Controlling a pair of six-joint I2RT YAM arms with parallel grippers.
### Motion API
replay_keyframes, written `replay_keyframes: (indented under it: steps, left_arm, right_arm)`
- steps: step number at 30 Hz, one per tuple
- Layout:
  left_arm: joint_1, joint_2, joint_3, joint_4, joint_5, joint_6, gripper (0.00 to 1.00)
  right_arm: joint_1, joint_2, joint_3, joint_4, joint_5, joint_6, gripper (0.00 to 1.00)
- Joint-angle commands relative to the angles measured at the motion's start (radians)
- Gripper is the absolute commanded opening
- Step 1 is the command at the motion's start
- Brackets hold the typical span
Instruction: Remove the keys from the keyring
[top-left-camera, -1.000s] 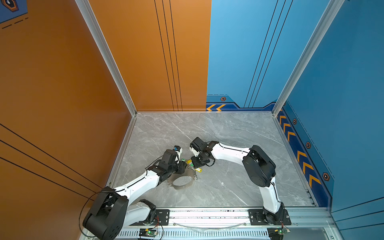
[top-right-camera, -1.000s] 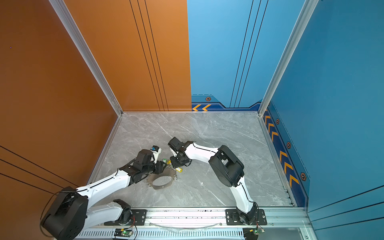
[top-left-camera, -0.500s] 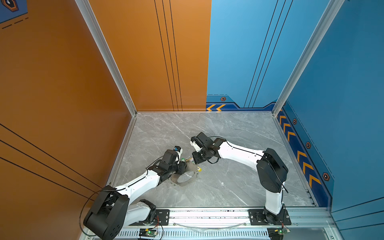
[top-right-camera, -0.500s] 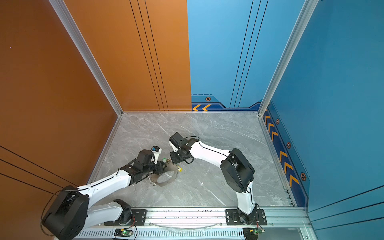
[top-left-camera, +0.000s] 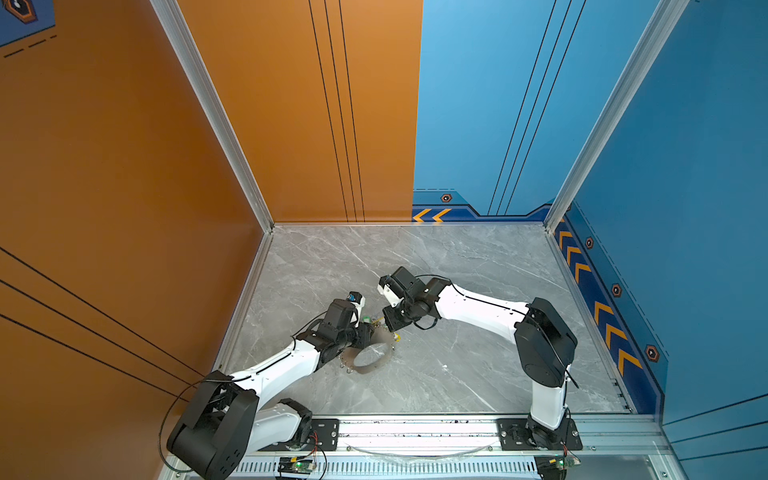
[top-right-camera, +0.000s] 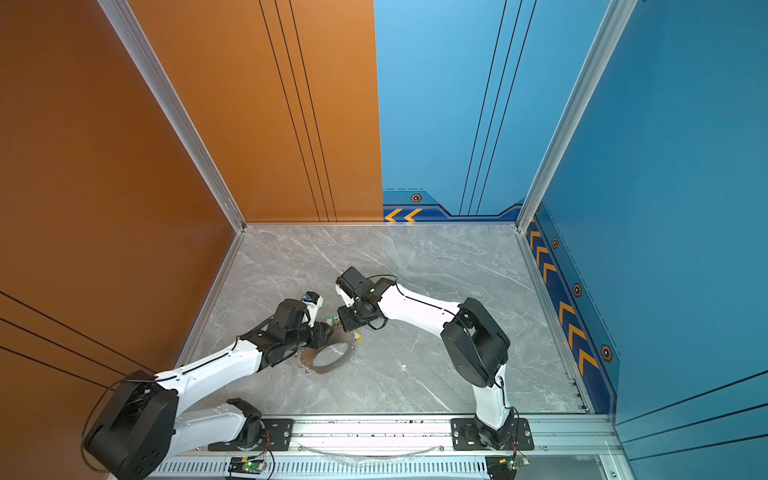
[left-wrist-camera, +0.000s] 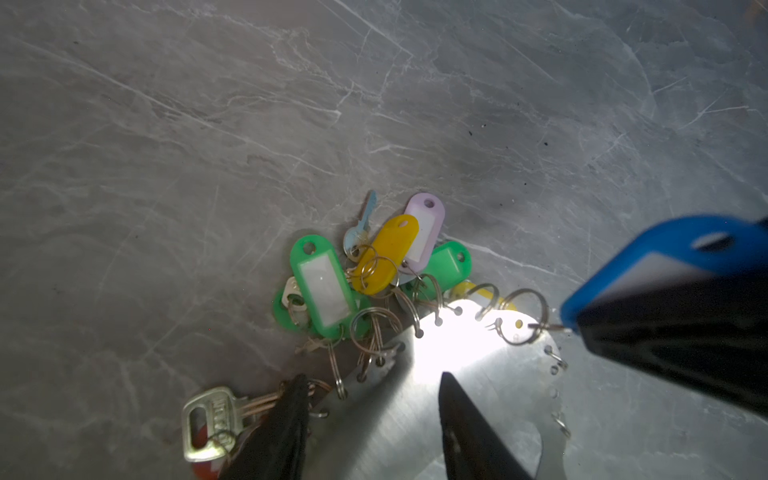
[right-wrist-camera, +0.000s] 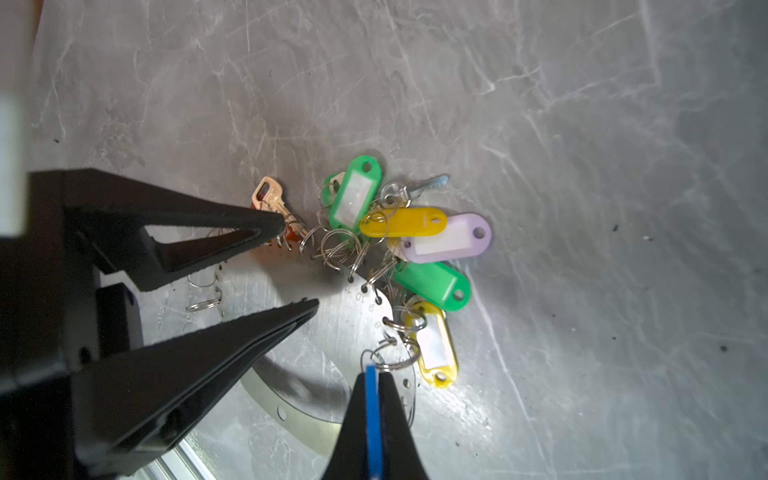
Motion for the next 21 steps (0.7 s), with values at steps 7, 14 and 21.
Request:
replay_keyframes:
  steps: [7,14,21]
  left_arm:
    - [0.035,-0.029,-0.04,0.033,-0.059,-0.057,0.51]
    - [0.061,-0.032,-0.041,0.044,-0.037,-0.064,0.51]
    - [0.056,0.001,-0.033,0.061,0.041,-0.047,0.51]
  right_arm:
    - [0.111,-0.029,-0.122,-0.044,0.019,0.002,0.28]
    - [0.097,-0.091,-0.135,0.019,-0.078,0.006,0.35]
    - [-0.006,-0.089,-0.174,0.021,-0.057,-0.001,0.39]
